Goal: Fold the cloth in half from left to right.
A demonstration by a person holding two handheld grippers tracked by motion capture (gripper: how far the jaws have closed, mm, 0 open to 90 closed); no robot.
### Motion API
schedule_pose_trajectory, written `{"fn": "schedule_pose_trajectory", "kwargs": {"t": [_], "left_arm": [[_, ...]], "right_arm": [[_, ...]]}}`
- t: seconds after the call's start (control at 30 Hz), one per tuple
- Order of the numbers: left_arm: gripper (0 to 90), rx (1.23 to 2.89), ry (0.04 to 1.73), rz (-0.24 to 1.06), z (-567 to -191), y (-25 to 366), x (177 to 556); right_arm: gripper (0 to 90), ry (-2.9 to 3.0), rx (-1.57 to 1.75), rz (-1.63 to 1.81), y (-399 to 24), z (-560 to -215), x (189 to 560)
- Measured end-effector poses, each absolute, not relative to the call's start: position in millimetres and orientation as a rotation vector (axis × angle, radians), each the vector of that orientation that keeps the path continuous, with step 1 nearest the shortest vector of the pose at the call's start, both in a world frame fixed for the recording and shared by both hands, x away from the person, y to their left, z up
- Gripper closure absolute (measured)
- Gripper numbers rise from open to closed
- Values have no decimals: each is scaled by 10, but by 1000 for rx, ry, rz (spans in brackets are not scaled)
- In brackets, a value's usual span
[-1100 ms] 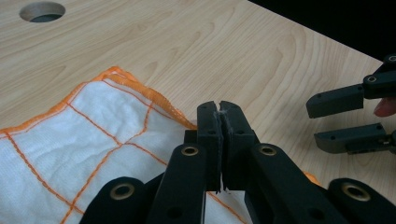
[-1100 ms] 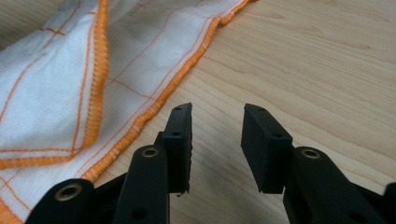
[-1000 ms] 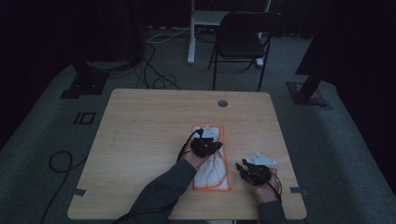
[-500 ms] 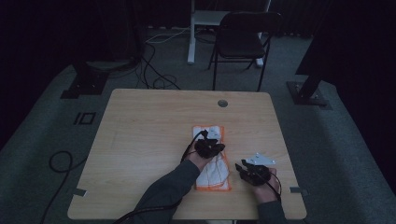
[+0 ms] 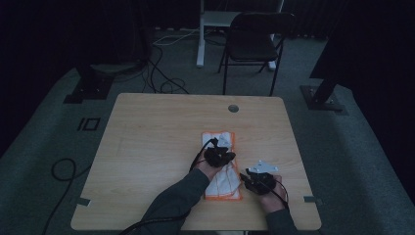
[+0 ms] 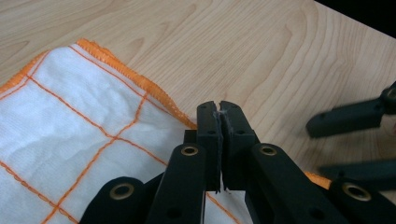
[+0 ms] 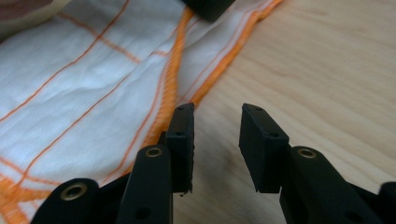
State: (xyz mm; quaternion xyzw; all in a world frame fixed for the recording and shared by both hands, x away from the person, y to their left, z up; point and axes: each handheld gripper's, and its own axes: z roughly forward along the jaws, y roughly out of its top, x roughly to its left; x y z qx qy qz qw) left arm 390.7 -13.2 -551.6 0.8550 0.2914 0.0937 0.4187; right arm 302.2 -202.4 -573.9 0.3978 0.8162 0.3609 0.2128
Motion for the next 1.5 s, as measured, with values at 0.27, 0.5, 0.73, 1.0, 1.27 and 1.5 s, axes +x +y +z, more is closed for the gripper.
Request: {"fn": "schedule_pose_trajectory", "kwargs": {"t": [0.27, 0.5, 0.73, 1.0, 1.27, 1.5], "left_arm": [[885, 2140, 743, 230, -5531, -144, 3906], [884, 2146, 745, 234, -5541, -156, 3909], [872, 2143, 750, 232, -5554, -173, 3910], [701, 2118, 741, 238, -5479, -107, 3860], [705, 2110, 739, 291, -5413, 216, 3711], [705, 2104, 770, 302, -5471, 415, 3631]], "right_arm": [[635, 2346, 980, 1102, -1957, -5671, 2858], [601, 2370, 904, 1203, -1940, -5616, 2770], [585, 2420, 850, 1265, -1946, -5614, 2712], [599, 2363, 918, 1221, -2011, -5618, 2736], [610, 2363, 986, 1151, -2039, -5668, 2768], [633, 2385, 994, 1141, -2025, -5698, 2773]]}}
